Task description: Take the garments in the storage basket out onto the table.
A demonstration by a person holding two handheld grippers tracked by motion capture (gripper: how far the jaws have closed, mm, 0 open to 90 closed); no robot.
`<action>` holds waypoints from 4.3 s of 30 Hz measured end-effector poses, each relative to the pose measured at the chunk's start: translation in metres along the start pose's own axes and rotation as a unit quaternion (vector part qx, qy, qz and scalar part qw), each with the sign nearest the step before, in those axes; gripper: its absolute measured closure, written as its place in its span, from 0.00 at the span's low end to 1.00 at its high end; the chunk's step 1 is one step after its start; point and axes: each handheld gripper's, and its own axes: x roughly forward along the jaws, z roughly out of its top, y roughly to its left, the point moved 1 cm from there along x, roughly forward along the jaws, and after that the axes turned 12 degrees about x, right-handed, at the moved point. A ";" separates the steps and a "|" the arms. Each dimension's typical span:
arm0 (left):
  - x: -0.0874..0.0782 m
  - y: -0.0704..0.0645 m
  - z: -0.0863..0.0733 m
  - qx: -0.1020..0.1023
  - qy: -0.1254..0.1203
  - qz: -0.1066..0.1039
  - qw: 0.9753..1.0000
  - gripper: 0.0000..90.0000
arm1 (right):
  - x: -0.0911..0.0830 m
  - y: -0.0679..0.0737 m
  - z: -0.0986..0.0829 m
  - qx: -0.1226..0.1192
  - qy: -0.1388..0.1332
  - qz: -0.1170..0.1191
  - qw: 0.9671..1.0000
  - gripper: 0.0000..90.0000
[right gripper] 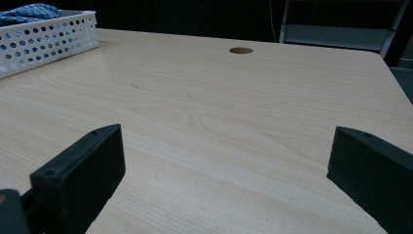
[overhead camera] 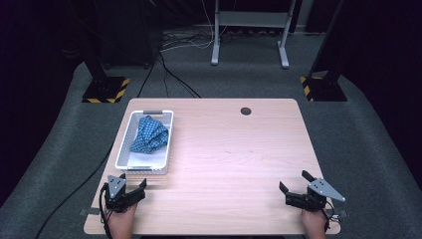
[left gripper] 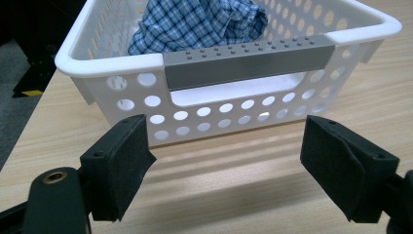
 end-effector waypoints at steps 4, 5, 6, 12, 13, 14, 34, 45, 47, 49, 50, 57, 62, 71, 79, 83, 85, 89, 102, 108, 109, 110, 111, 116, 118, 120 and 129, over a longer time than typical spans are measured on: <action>0.000 0.000 0.000 -0.001 0.001 0.000 1.000 0.19 | 0.000 0.000 0.000 0.000 0.000 -0.001 1.000 0.00; 0.000 0.000 0.000 -0.001 0.001 0.000 1.000 0.19 | 0.000 0.000 0.000 0.000 0.000 0.000 1.000 0.00; 0.000 0.000 0.000 -0.002 0.002 -0.001 1.000 0.19 | 0.000 0.000 0.000 0.001 0.001 -0.001 1.000 0.00; 0.000 0.001 0.000 -0.003 0.003 -0.003 1.000 0.18 | 0.000 0.000 0.000 0.001 0.001 -0.001 1.000 0.00; 0.000 0.001 0.000 -0.005 0.003 -0.003 1.000 0.18 | 0.000 0.000 0.000 0.001 0.002 -0.001 1.000 0.00; 0.001 0.002 0.000 -0.007 0.004 -0.005 1.000 0.18 | 0.000 0.000 0.000 0.001 0.001 -0.001 1.000 0.00; -0.014 0.008 0.014 -0.014 -0.010 -0.001 1.000 0.19 | 0.000 0.000 0.000 0.001 0.002 0.000 1.000 0.00; -0.027 0.014 0.035 -0.015 -0.026 0.006 1.000 0.19 | 0.000 0.000 0.000 0.000 0.000 0.001 1.000 0.00; -0.028 0.015 0.037 -0.020 -0.027 0.003 0.999 0.19 | 0.000 0.000 0.000 0.000 0.000 0.002 1.000 0.00; -0.029 0.017 0.038 -0.028 -0.032 -0.001 0.999 0.19 | 0.000 0.000 0.000 0.000 -0.001 0.002 1.000 0.00; -0.029 0.017 0.039 -0.029 -0.033 -0.002 0.999 0.19 | 0.000 0.000 0.000 0.000 -0.001 0.002 1.000 0.00; -0.032 0.020 0.050 -0.020 -0.038 0.000 0.999 0.19 | 0.000 0.000 0.000 0.000 -0.002 0.003 1.000 0.00; -0.036 0.023 0.061 -0.014 -0.047 0.002 0.999 0.19 | 0.000 0.000 0.000 0.000 -0.002 0.002 1.000 0.00; -0.042 0.028 0.084 -0.010 -0.063 0.003 0.998 0.18 | 0.000 0.000 0.000 0.000 -0.002 0.003 1.000 0.00; -0.045 0.031 0.102 -0.006 -0.075 0.006 0.997 0.17 | 0.000 0.000 0.000 0.000 -0.002 0.004 1.000 0.00; -0.045 0.034 0.111 -0.012 -0.083 0.002 0.996 0.14 | 0.000 0.000 0.000 0.000 -0.002 0.004 1.000 0.00; -0.045 0.035 0.113 -0.013 -0.085 0.004 0.996 0.13 | -0.001 0.000 0.000 0.000 -0.002 0.005 1.000 0.00; -0.045 0.036 0.116 -0.017 -0.085 0.005 0.996 0.12 | -0.001 -0.001 0.000 0.001 -0.002 0.005 1.000 0.00; -0.040 0.040 0.121 -0.017 -0.085 0.010 0.996 0.12 | -0.001 -0.001 0.000 0.000 -0.002 0.006 1.000 0.00; -0.033 0.040 0.121 -0.018 -0.082 0.008 0.996 0.12 | -0.001 -0.001 0.000 0.001 -0.002 0.005 1.000 0.00; -0.032 0.040 0.121 -0.019 -0.082 0.007 0.996 0.12 | -0.001 -0.001 0.000 0.001 -0.002 0.005 1.000 0.00; -0.031 0.040 0.121 -0.019 -0.081 0.006 0.997 0.12 | -0.001 -0.001 0.000 0.001 -0.003 0.006 1.000 0.00; -0.029 0.041 0.121 -0.020 -0.081 0.005 0.997 0.12 | -0.001 -0.001 0.000 0.001 -0.003 0.005 1.000 0.00; -0.021 0.042 0.123 -0.025 -0.079 0.001 0.997 0.12 | 0.000 -0.001 0.000 0.001 -0.002 0.005 1.000 0.00; -0.018 0.042 0.124 -0.026 -0.077 0.001 0.997 0.12 | 0.000 -0.001 0.000 0.001 -0.002 0.005 1.000 0.00; -0.015 0.043 0.125 -0.026 -0.077 0.001 0.997 0.12 | 0.000 -0.001 0.000 0.001 -0.002 0.005 1.000 0.00; 0.004 0.045 0.135 -0.025 -0.074 0.001 0.997 0.12 | 0.000 -0.001 0.000 0.001 -0.001 0.004 1.000 0.00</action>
